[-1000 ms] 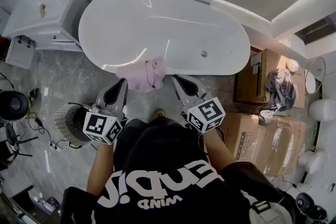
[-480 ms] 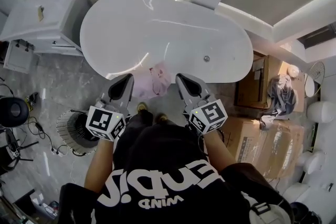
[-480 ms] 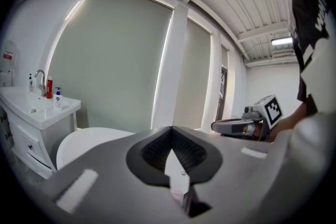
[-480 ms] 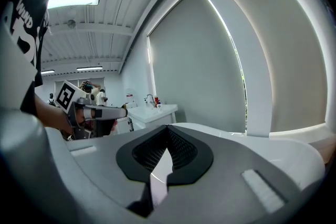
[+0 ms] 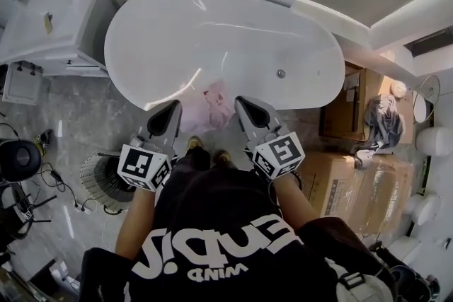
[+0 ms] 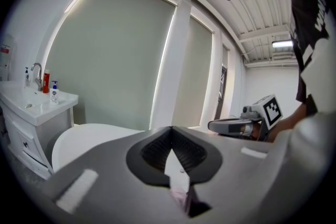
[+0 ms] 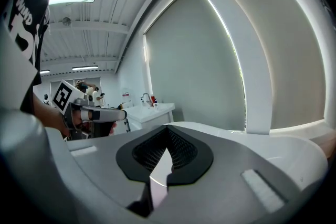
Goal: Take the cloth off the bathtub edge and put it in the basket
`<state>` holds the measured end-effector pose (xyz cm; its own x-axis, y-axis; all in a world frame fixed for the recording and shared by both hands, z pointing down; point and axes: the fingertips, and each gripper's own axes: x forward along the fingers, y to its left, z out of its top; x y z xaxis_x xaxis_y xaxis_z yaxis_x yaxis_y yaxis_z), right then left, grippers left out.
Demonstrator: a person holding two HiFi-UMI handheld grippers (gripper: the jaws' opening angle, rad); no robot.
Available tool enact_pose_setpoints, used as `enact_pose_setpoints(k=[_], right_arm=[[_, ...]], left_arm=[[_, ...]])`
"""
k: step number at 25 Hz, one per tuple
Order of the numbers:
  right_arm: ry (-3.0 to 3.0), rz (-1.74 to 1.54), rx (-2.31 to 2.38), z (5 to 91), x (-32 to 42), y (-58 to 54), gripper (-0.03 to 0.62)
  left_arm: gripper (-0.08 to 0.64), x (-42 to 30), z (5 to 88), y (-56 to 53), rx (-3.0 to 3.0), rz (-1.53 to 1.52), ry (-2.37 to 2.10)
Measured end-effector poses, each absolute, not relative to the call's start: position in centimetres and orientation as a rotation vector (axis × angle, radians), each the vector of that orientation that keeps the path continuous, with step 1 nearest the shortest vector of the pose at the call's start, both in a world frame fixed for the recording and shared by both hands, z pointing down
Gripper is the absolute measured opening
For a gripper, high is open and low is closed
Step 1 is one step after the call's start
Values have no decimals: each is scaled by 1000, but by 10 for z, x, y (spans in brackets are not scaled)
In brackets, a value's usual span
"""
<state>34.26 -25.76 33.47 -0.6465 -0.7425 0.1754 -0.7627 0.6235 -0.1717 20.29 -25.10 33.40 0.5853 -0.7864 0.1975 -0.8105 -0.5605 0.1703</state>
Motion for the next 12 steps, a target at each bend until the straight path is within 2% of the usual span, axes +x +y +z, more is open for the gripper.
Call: enact_pose_setpoints(k=[12], right_arm=[[-2724,435,1241,363,331,-265,5]], left_arm=[[-6,205,355,-259,2559,180,-1322]])
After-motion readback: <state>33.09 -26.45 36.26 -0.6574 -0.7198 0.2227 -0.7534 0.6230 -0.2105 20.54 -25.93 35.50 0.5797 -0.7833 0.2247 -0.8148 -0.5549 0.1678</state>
